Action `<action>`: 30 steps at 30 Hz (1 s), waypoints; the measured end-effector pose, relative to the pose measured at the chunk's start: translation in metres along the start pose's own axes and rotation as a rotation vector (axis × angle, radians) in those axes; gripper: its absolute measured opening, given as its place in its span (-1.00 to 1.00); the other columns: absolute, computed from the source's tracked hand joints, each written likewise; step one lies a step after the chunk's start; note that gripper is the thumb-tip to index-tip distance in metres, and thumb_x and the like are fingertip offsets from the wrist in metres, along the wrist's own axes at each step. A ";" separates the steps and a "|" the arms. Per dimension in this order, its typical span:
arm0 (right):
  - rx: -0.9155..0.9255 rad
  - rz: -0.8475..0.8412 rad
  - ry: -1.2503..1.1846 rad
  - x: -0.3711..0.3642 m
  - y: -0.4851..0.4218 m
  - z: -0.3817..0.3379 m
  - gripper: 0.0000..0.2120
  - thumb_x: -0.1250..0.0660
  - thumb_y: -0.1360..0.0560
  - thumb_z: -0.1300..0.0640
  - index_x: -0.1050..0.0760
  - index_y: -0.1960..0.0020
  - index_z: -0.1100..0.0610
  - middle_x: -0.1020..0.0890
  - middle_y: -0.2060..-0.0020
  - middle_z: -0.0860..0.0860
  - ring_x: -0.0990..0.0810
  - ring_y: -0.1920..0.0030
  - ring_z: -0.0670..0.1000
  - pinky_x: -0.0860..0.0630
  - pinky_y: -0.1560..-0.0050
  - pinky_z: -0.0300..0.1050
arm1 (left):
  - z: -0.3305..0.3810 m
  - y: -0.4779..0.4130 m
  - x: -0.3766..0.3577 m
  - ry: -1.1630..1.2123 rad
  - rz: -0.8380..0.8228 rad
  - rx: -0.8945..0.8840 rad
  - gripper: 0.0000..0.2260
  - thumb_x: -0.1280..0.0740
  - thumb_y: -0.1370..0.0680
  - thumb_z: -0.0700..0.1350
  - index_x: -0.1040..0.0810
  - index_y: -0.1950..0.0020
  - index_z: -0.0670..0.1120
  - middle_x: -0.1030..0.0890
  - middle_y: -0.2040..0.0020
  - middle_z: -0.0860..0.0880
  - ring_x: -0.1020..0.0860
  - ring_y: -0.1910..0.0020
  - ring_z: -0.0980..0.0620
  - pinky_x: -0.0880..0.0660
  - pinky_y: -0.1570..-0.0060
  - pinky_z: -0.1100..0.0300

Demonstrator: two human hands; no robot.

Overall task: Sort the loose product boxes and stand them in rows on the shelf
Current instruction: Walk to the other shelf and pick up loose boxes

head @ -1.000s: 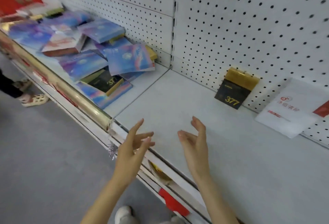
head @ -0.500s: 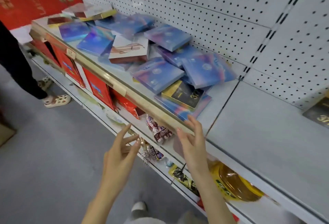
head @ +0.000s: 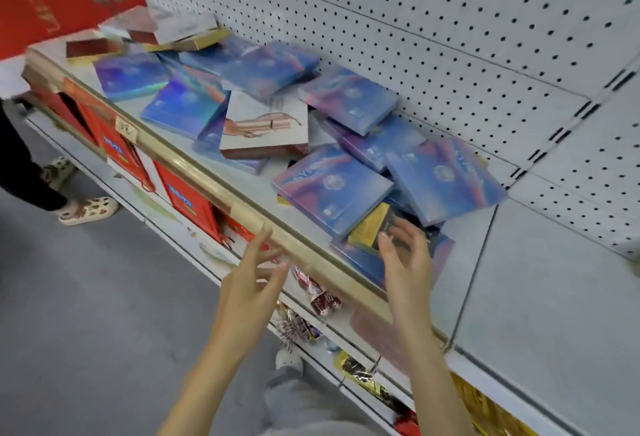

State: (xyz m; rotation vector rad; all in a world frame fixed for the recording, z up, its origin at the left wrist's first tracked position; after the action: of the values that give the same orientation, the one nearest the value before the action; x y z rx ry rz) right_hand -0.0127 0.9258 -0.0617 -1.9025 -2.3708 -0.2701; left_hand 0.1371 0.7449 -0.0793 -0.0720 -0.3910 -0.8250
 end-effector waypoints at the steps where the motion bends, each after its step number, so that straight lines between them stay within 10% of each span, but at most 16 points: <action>1: 0.018 0.007 0.004 -0.004 -0.011 -0.004 -0.72 -0.32 -0.56 0.12 -0.43 -0.25 -0.04 -0.56 -0.13 -0.13 -0.54 -0.03 -0.33 -0.48 0.02 -0.45 | 0.003 -0.013 0.000 -0.011 0.004 0.004 -0.60 -0.31 -0.56 -0.06 -0.36 -0.36 0.22 -0.61 -0.08 0.18 -0.62 0.06 0.18 -0.56 0.13 0.29; 11: -0.042 0.004 0.060 -0.038 -0.073 0.004 -0.63 -0.34 -0.53 0.21 -0.40 -0.31 0.03 -0.46 -0.23 -0.01 -0.48 -0.06 -0.21 -0.39 -0.05 -0.39 | -0.005 -0.094 -0.028 -0.079 0.012 0.236 -0.51 -0.30 -0.53 0.14 -0.26 -0.41 0.08 -0.61 0.04 0.08 -0.64 0.05 -0.06 -0.53 -0.10 -0.02; 30: -0.166 0.074 0.036 -0.037 -0.057 -0.004 -0.42 -0.53 -0.35 0.23 -0.37 -0.23 -0.10 -0.50 -0.03 0.11 -0.61 0.11 -0.07 -0.54 0.19 -0.33 | 0.008 -0.128 -0.038 0.593 -0.012 0.432 -0.65 -0.31 -0.55 -0.25 -0.30 -0.28 -0.07 -0.60 0.05 -0.06 -0.60 0.09 -0.05 -0.53 0.14 0.07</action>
State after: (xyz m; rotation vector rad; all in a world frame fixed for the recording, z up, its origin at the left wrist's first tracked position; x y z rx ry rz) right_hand -0.0608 0.8780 -0.0691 -2.0316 -2.3145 -0.5046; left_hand 0.0184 0.6861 -0.0976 0.5670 -0.0012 -0.7195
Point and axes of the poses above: each hand's wrist, its own y-axis away from the middle knuckle, its own x-axis out of the back of the hand, z = x × y, the point moved 7 cm from there along -y, towards the middle knuckle
